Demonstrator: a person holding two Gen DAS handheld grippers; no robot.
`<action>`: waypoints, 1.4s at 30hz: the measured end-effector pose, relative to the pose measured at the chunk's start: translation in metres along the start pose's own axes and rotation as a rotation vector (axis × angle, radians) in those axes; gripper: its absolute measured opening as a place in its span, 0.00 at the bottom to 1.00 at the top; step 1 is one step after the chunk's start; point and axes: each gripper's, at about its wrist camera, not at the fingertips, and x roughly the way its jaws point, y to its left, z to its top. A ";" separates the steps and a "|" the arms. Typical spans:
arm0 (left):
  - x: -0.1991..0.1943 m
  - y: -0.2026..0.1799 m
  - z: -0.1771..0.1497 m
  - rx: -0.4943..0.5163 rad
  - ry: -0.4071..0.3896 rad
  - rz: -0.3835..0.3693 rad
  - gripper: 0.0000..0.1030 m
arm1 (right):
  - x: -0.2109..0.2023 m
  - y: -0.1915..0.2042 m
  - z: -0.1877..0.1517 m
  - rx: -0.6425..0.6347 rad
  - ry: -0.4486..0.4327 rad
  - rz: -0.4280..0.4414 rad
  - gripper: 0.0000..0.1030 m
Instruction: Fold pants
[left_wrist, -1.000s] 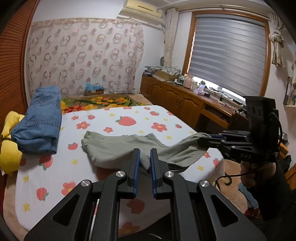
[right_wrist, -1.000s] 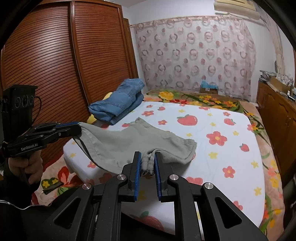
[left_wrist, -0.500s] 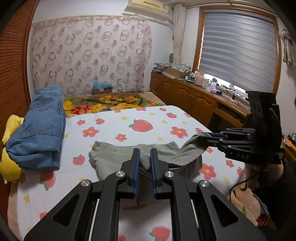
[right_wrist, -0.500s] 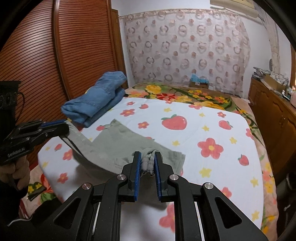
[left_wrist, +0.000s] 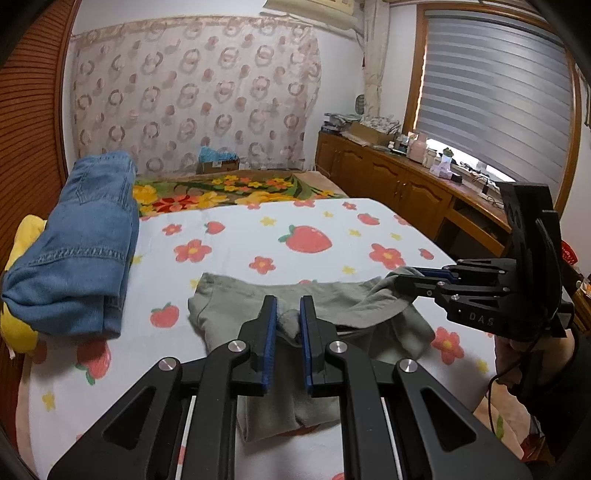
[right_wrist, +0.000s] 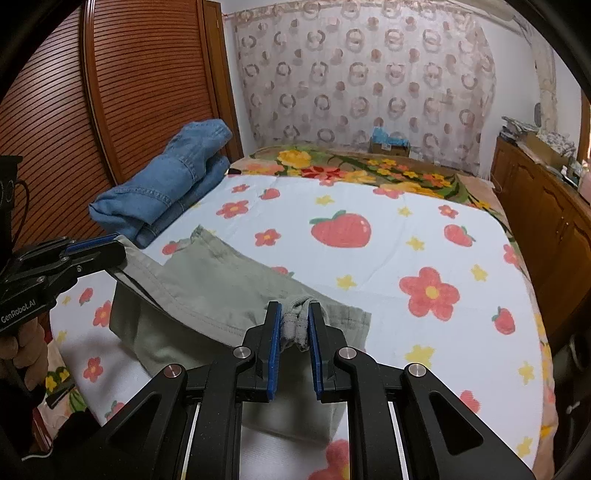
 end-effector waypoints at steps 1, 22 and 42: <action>0.001 0.001 0.000 -0.002 0.003 0.001 0.12 | 0.002 0.000 0.000 0.000 0.004 -0.002 0.14; 0.002 0.013 -0.018 -0.024 0.034 0.008 0.81 | -0.005 0.000 -0.003 -0.030 -0.007 -0.033 0.41; 0.030 0.032 -0.059 -0.059 0.192 0.049 0.81 | 0.015 -0.017 -0.048 0.017 0.089 -0.065 0.52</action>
